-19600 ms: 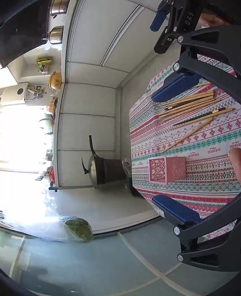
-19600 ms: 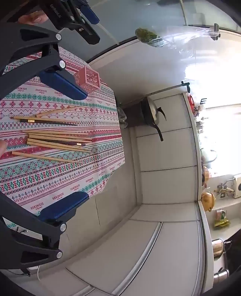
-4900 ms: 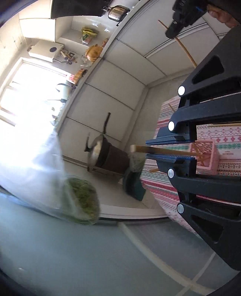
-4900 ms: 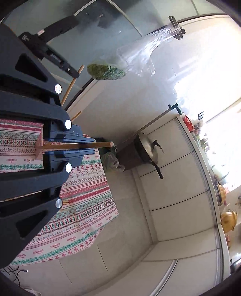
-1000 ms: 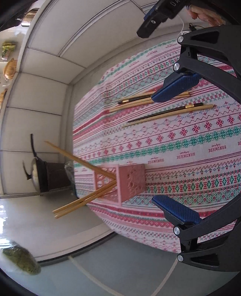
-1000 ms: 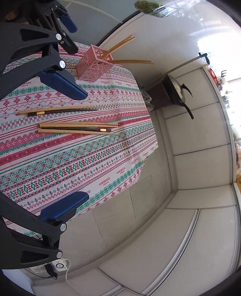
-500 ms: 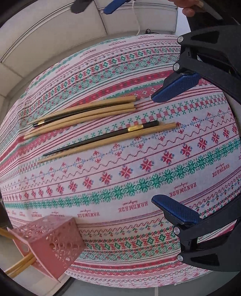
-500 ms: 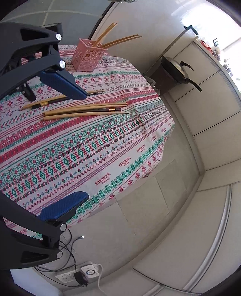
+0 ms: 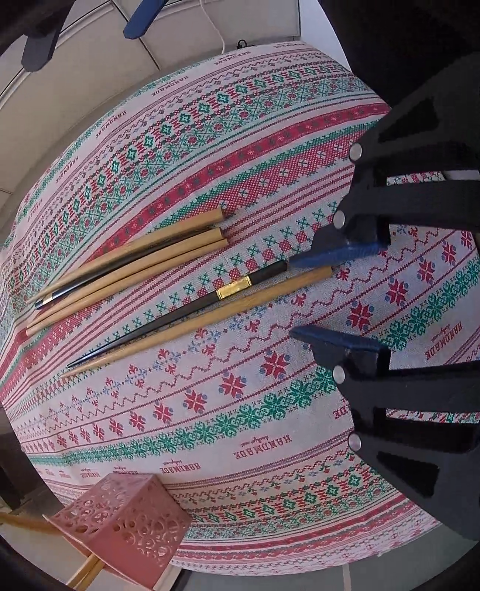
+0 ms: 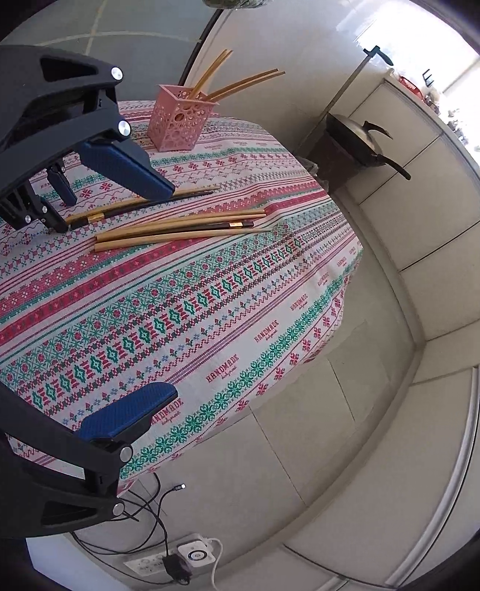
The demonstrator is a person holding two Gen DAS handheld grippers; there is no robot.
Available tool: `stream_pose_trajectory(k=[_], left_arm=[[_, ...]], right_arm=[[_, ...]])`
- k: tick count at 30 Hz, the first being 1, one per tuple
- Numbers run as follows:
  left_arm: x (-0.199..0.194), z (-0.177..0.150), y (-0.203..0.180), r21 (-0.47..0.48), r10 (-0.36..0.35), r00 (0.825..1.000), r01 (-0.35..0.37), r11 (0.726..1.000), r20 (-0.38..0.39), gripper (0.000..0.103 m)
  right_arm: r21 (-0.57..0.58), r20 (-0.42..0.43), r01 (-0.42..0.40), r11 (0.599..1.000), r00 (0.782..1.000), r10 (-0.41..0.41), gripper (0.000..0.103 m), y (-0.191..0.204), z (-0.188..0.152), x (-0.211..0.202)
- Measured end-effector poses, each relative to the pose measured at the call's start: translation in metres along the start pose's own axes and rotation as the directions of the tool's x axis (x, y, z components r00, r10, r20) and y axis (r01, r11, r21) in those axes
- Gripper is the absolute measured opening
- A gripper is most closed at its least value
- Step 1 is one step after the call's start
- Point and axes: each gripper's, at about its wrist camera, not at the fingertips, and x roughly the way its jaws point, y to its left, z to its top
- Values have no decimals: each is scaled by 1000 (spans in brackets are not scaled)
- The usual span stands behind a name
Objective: Organize utensils
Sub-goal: 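Lower the left gripper toward the remaining chopsticks, then lift a light chopstick with the left gripper while the right gripper lowers onto chopsticks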
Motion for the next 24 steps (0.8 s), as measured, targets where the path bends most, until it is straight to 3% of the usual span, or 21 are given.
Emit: stream_pose_trajectory(k=[3,8,13,15,20,22,24], left_arm=[[-3,-1,4,3,-11,1000,11,1000,13,10],[-30,-13,9,7,25,994,-26,1000,103,7],[-86,-27,21,-30,46,966,-39,999,256,6],[-113,-33,28,-43,57,939,-45,998,339,6],[-179,-26,46,-86,101,833,-65,994,543,6],[-197,-23,51,-104,116,793,-67,992,598,6],[-209,-24,54,-114,119,765,-60,992,634,6]], right_arm=[[-3,-8,3,1000,1000,-3,96,1,-1,4],[-12,-29,-4,1000,1000,4,96,8,-3,11],[-10,-40,4,1000,999,-5,96,11,-4,19],[1,-44,9,1000,999,-9,96,11,-3,23],[35,-74,-19,999,997,22,96,16,5,37],[63,-97,-54,997,993,60,96,23,15,48],[88,-114,-82,993,989,92,96,29,26,61]])
